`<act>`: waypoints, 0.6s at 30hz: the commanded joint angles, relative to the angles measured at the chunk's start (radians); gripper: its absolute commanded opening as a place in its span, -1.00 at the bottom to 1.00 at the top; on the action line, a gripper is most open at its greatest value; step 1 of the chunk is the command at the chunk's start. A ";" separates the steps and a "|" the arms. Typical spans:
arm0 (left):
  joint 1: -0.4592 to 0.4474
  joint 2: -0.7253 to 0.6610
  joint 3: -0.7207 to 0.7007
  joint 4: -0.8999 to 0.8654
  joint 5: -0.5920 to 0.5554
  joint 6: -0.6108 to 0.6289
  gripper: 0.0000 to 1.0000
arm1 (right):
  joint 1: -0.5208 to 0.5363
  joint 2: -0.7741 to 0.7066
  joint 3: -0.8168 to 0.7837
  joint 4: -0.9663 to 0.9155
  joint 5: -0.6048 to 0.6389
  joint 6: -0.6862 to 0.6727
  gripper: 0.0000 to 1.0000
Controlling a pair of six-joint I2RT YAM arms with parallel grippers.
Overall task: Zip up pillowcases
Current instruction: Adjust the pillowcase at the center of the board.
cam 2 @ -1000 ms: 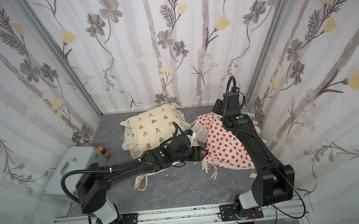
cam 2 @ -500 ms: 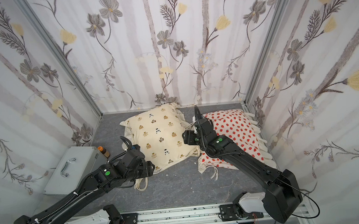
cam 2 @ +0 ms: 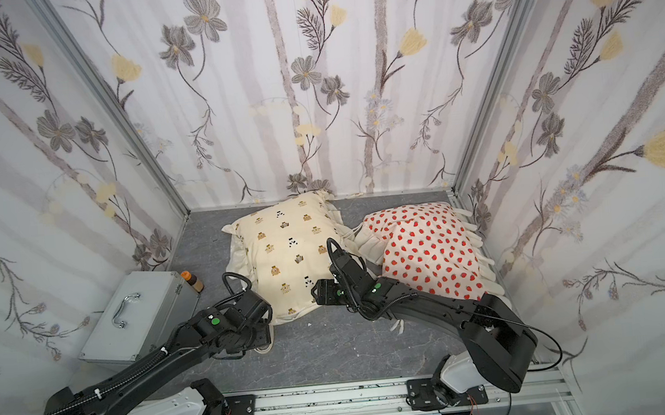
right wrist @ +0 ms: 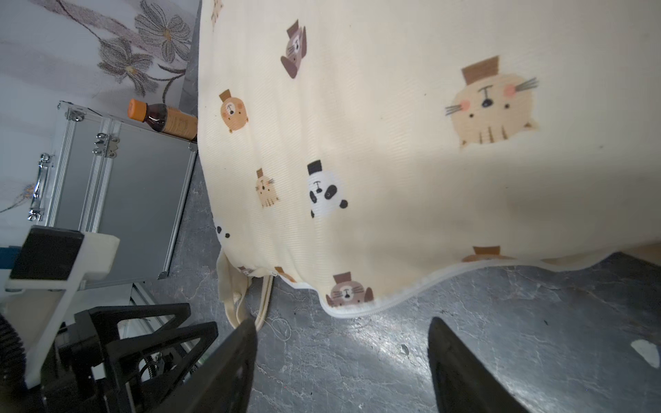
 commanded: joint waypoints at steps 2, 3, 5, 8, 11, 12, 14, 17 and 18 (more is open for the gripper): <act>0.070 0.044 -0.037 0.133 0.016 0.074 0.26 | -0.022 0.023 0.002 0.056 0.041 0.029 0.46; 0.084 0.059 -0.044 0.167 0.038 0.091 0.24 | -0.032 0.024 0.000 0.056 0.049 0.030 0.47; 0.094 0.086 -0.049 0.218 0.076 0.119 0.23 | -0.050 0.031 -0.001 0.057 0.046 0.032 0.47; 0.108 0.135 -0.049 0.255 0.081 0.147 0.22 | -0.071 0.037 -0.004 0.061 0.056 0.026 0.47; 0.142 0.189 -0.060 0.296 0.109 0.166 0.15 | -0.108 0.058 0.001 0.070 0.047 0.019 0.47; 0.149 0.190 -0.063 0.299 0.104 0.168 0.08 | -0.115 0.066 0.004 0.074 0.046 0.016 0.47; 0.154 0.207 -0.076 0.310 0.094 0.169 -0.08 | -0.121 0.075 0.009 0.087 0.058 0.008 0.46; 0.162 0.198 -0.099 0.346 0.110 0.169 -0.14 | -0.135 0.105 0.029 0.095 0.064 -0.004 0.46; 0.164 0.198 -0.102 0.352 0.115 0.171 -0.16 | -0.139 0.117 0.039 0.096 0.066 -0.011 0.46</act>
